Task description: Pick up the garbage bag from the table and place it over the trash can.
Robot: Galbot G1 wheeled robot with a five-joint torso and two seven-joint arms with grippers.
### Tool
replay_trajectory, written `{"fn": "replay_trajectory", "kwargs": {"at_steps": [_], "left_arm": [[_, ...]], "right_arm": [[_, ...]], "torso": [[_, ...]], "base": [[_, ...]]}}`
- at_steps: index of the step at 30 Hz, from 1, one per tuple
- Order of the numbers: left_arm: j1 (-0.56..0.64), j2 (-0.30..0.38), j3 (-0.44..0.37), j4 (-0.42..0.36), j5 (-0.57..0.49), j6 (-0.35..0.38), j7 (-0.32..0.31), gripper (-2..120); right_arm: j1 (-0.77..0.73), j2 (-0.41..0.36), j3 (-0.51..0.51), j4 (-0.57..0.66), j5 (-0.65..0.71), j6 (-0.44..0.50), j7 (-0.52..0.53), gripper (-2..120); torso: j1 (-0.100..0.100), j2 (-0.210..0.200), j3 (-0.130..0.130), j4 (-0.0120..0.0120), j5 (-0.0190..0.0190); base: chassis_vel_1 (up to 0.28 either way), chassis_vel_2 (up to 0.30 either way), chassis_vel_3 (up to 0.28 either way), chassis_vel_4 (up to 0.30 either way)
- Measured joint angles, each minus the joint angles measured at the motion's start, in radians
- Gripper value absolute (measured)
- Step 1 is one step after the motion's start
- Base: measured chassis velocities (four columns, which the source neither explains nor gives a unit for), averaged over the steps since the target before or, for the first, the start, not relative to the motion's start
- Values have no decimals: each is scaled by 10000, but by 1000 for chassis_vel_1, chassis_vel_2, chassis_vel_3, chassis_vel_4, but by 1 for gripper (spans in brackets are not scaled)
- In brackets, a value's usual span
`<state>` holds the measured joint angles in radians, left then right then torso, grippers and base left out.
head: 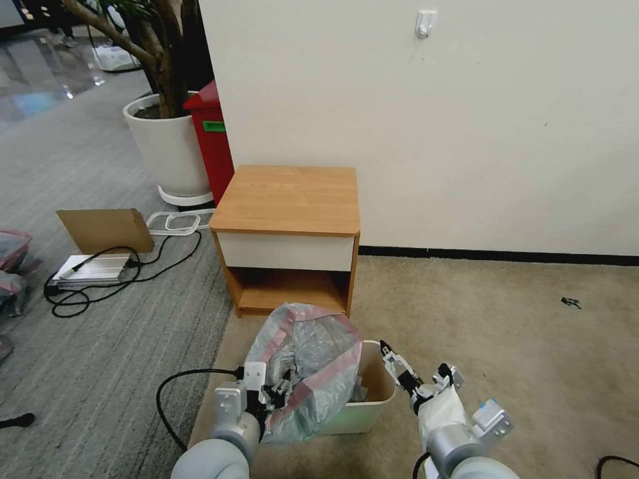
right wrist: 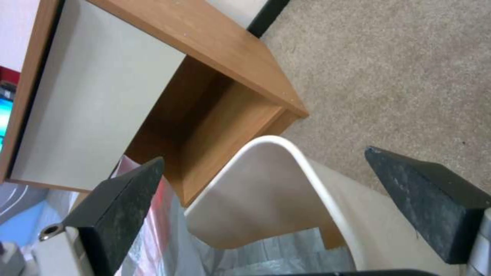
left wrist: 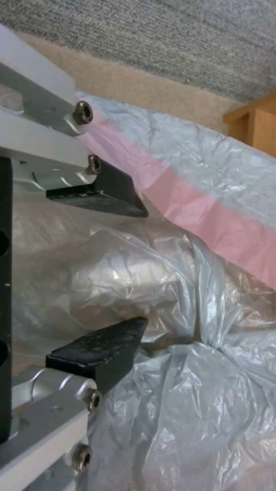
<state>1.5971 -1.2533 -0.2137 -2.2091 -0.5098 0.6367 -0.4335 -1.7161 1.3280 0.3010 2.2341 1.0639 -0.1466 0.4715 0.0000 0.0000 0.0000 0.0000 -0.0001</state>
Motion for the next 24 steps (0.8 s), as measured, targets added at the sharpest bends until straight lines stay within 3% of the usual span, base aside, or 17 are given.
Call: {"fn": "replay_trajectory", "kwargs": {"at_steps": [17,21,24], "left_arm": [[-598,-80,408,629,-232,192,-413,52],[-703,-118,526,756,-235,184,-428,47],[-783,-133,568,889,-221,178,-470,31]], "right_arm": [[205,-29,40,-271,-3,4,12,100],[278,-68,45,-273,22,2,16,100],[391,-92,44,-272,39,-17,24,100]], "torso": [[0,0,0,0,1],[1,0,0,0,0],[0,0,0,0,1]], "base": [[0,0,0,0],[0,0,0,0],[0,0,0,0]]}}
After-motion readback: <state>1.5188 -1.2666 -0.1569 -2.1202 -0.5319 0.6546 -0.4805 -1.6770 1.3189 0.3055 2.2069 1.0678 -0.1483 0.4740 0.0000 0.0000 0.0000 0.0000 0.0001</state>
